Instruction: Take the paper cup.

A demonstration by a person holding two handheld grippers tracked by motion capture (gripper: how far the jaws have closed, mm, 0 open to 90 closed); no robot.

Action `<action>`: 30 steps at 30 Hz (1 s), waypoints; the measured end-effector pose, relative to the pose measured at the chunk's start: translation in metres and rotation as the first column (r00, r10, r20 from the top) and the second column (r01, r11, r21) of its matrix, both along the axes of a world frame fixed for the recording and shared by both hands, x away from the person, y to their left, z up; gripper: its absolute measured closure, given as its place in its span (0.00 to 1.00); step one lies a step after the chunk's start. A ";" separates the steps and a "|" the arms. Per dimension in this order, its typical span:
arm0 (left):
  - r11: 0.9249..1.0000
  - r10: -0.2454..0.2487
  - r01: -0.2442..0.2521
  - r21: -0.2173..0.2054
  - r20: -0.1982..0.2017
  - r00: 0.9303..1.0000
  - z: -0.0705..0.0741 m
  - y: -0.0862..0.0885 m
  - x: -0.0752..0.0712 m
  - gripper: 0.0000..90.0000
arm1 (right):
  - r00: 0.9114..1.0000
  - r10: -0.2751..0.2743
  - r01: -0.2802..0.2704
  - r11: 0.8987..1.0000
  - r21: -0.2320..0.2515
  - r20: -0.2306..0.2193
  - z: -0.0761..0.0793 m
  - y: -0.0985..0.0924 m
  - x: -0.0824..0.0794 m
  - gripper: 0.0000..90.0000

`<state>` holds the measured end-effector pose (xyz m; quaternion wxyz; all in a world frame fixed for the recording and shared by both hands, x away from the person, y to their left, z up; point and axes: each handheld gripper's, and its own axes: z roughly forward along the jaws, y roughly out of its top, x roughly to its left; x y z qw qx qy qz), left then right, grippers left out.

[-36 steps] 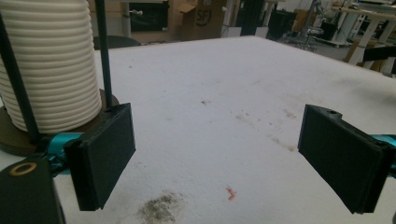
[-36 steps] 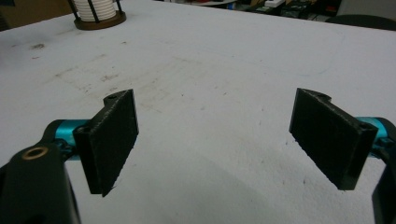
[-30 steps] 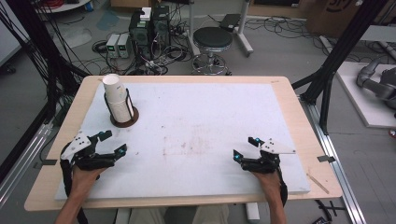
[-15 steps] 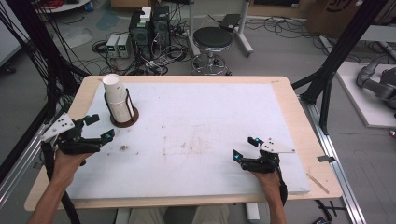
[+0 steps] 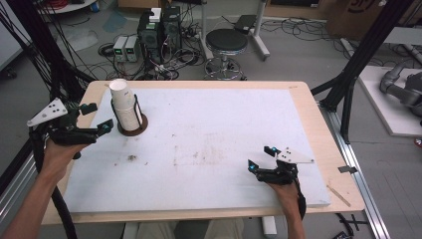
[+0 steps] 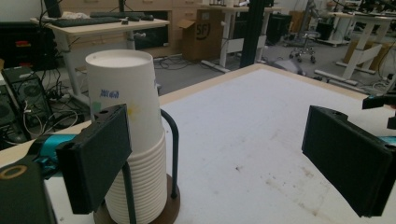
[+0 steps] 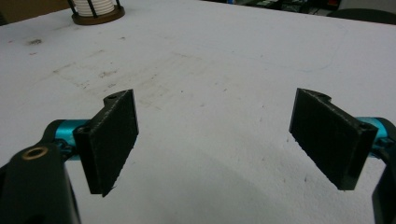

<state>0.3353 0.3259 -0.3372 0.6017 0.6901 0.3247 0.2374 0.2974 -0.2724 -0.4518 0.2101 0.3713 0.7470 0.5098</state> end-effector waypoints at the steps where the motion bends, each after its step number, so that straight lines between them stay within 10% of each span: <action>1: 1.000 0.000 0.000 0.000 0.000 1.000 0.000 0.000 0.000 0.09 | 1.000 0.000 0.000 1.000 0.000 0.000 0.000 0.000 0.000 0.18; 21: 0.987 -0.110 0.119 0.105 -0.081 0.991 0.044 0.017 0.074 0.09 | 1.000 -0.001 0.001 1.000 -0.009 0.002 0.000 0.001 0.000 0.18; 30: 0.959 -0.159 0.189 0.209 -0.155 0.975 0.063 0.020 0.102 0.09 | 1.000 -0.004 0.004 1.000 -0.011 -0.001 0.000 0.002 0.000 0.18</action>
